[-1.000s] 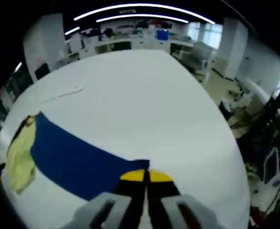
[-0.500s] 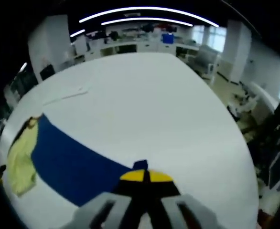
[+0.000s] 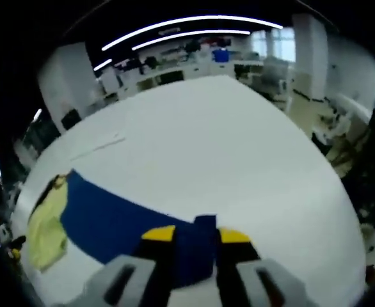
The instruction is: Fold the garment on the visible template until the final outline fits inside the template.
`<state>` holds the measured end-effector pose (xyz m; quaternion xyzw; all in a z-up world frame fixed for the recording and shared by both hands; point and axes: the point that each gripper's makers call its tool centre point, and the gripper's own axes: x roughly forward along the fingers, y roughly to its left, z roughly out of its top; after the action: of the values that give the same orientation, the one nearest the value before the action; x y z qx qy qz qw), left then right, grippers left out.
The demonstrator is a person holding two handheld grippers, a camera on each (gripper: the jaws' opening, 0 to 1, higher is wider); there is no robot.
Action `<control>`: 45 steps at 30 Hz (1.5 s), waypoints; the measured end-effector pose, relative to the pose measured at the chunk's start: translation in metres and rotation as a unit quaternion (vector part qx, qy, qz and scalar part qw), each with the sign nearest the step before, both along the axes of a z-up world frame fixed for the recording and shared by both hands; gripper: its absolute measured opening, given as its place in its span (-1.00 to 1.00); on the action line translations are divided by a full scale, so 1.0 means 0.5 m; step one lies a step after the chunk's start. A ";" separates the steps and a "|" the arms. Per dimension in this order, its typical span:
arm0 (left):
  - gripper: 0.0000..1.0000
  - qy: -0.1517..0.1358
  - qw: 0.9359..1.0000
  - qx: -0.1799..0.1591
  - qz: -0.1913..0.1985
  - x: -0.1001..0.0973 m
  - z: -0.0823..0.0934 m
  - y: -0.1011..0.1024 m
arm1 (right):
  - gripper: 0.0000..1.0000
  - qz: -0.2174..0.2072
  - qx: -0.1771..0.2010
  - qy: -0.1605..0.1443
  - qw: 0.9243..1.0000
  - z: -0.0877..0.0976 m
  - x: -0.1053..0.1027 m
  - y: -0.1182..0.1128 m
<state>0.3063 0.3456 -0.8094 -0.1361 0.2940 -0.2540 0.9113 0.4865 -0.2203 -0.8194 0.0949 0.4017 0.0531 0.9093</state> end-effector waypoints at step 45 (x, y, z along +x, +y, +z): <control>0.67 -0.002 1.000 -0.003 0.000 -0.007 -0.001 -0.008 | -1.00 -0.016 0.014 0.035 0.999 -0.027 -0.101 -0.013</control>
<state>0.3027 0.3415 -0.8100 -0.1386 0.2917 -0.2548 0.9115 0.4361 -0.2270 -0.8331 0.1154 0.4309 0.0408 0.8941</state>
